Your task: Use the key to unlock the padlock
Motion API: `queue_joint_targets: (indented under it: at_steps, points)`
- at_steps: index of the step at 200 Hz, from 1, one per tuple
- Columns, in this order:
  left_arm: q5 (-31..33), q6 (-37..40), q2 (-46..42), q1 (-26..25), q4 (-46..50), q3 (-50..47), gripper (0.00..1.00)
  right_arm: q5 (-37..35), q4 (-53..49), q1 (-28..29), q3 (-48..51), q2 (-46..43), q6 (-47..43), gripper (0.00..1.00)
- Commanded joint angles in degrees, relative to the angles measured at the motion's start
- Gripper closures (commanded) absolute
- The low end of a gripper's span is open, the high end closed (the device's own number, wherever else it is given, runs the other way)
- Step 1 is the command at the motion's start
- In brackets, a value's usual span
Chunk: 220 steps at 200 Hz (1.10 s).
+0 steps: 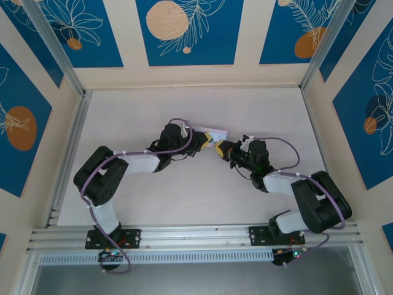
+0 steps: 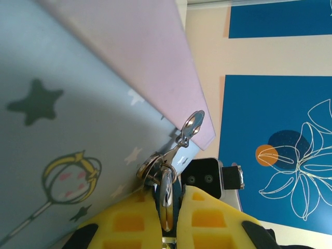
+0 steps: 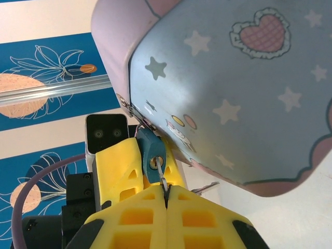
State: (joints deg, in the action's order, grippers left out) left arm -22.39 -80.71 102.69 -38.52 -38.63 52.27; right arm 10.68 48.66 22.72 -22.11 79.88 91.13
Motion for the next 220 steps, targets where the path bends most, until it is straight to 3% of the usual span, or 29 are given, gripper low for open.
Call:
queue_joint_targets:
  at_steps: [1, 138, 220]
  points:
    - [-2.1, -0.1, -0.2, -0.8, -3.7, 0.1, 1.0, 0.8, 2.6, 0.9, 0.2, -0.6, 0.3, 1.0]
    - [-2.8, 0.7, -2.1, -1.1, -2.7, -0.6, 1.0, 2.1, 6.0, -2.9, -2.1, 6.3, -1.6, 1.0]
    - [-2.5, 0.5, -1.4, -1.2, -2.9, -0.4, 1.0, 2.2, 7.8, 1.3, -4.0, 7.6, 0.3, 1.0]
